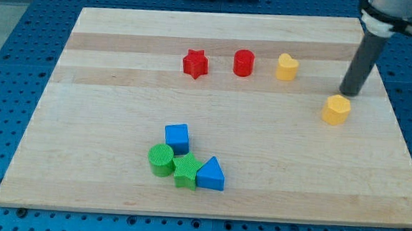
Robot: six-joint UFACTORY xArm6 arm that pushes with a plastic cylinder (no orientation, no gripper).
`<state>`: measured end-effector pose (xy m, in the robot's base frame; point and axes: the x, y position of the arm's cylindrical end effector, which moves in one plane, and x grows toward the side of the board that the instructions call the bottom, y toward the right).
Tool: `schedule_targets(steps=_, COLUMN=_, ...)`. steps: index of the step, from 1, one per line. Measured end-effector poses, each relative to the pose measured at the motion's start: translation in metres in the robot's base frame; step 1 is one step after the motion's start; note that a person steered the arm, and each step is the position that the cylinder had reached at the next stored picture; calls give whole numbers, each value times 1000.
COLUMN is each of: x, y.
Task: Place the yellow hexagon vertical to the yellow heart
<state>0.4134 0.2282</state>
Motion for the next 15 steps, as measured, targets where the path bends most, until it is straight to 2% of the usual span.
schedule_targets(steps=1, x=57, y=0)
schedule_targets(steps=2, x=74, y=0)
schedule_targets(steps=3, x=69, y=-9)
schedule_targets(steps=4, x=49, y=-45)
schedule_targets(steps=6, x=45, y=-82)
schedule_targets(steps=8, x=102, y=32)
schedule_targets(steps=9, x=30, y=69)
schedule_targets(steps=10, x=11, y=51)
schedule_targets(steps=11, x=8, y=8)
schedule_targets(steps=13, x=23, y=-38)
schedule_targets(steps=15, x=35, y=-57)
